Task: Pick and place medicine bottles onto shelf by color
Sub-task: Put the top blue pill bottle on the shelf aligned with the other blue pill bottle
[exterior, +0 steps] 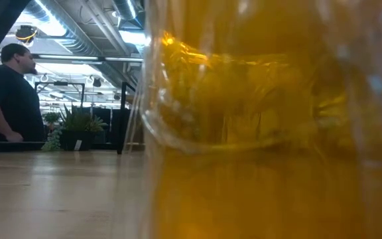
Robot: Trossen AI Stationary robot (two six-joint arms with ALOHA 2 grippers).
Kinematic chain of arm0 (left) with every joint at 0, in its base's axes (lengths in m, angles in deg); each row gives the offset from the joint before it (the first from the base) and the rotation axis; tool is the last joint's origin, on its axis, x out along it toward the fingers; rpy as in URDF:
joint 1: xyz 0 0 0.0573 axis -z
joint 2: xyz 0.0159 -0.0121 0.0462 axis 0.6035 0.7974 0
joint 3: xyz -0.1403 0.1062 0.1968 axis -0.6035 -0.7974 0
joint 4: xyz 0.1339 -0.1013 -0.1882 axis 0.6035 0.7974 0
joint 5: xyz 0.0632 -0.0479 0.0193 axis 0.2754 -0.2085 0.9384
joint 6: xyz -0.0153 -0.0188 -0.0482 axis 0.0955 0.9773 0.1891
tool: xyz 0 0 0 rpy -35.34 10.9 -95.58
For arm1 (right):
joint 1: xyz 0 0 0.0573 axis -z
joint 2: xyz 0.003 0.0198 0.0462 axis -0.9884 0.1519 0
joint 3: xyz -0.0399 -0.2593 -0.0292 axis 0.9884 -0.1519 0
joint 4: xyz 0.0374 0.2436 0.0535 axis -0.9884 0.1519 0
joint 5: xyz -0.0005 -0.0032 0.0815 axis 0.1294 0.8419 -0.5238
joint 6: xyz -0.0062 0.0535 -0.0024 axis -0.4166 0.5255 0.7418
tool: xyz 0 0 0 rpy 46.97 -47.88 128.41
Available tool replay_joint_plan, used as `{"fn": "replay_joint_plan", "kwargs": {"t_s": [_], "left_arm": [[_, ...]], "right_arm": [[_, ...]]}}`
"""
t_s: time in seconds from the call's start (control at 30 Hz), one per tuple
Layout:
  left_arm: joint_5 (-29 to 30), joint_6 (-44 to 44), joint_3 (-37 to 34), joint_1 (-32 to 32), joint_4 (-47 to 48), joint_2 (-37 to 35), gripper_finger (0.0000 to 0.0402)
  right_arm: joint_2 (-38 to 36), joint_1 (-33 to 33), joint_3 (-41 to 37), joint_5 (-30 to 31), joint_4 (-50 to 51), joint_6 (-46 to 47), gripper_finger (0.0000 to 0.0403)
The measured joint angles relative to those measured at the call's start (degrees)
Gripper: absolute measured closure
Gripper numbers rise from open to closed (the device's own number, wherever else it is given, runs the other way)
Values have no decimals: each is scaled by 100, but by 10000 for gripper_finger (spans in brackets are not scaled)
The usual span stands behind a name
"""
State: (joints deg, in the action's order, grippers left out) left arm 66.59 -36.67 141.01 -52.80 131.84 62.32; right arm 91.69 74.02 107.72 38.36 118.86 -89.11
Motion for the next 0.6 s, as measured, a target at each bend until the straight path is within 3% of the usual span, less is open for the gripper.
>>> {"fn": "replay_joint_plan", "kwargs": {"t_s": [0.3,0.43,0.6], "left_arm": [[-45,769,-577,190,-100,-117,154],[-158,1015,-1254,98,-619,-347,154],[-200,1278,-2432,96,-1871,-1158,157]], "right_arm": [[0,0,0,2,0,2,139],[-2,0,0,2,0,2,139],[-2,1,0,2,-5,2,139]]}}
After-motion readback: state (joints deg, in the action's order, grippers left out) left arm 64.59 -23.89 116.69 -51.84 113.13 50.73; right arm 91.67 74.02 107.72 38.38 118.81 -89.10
